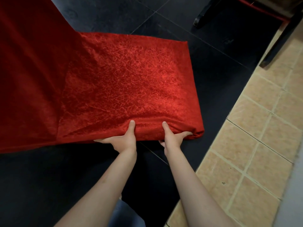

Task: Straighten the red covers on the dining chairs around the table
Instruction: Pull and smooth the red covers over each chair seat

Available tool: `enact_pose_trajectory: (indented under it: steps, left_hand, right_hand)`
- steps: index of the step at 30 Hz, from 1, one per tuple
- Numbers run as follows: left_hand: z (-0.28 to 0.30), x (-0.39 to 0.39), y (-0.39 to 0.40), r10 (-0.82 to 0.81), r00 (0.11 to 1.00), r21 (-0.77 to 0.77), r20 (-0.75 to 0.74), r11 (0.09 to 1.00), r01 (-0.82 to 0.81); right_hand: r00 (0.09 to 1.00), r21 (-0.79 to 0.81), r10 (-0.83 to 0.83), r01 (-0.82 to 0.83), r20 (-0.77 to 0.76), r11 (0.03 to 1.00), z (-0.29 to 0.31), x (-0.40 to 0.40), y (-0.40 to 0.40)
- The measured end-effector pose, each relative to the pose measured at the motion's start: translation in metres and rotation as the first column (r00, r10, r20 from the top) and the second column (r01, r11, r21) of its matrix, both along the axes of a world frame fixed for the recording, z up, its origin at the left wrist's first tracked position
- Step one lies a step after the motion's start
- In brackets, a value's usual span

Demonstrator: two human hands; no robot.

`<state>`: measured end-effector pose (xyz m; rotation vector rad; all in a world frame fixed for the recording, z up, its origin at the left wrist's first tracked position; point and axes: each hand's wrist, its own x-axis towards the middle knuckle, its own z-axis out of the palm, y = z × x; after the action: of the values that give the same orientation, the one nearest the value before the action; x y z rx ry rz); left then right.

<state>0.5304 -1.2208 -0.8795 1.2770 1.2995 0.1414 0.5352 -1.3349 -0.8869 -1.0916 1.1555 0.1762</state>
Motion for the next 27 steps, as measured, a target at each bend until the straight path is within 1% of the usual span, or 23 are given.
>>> enact_pose_trajectory:
  steps: [4, 13, 21, 27]
  left_hand:
    - [-0.002, 0.000, 0.004, 0.006, 1.000, 0.002, -0.010, 1.000, -0.006]
    - [-0.001, -0.002, 0.006, -0.011, 1.000, 0.020, 0.022, 1.000, 0.011]
    - [0.007, 0.001, 0.007, -0.006, 1.000, 0.001, -0.022, 1.000, 0.006]
    - [0.026, 0.000, 0.012, -0.008, 0.998, 0.003, -0.070, 1.000, 0.008]
  right_hand:
    - [1.000, -0.014, 0.003, -0.003, 0.014, 1.000, -0.003, -0.003, 0.000]
    - [0.997, -0.001, -0.077, 0.077, 0.024, 0.997, -0.003, 0.000, 0.002]
    - [0.995, -0.010, -0.102, 0.102, 0.016, 0.995, 0.004, 0.001, 0.006]
    - [0.994, -0.024, -0.106, 0.105, -0.035, 0.994, 0.021, -0.004, 0.012]
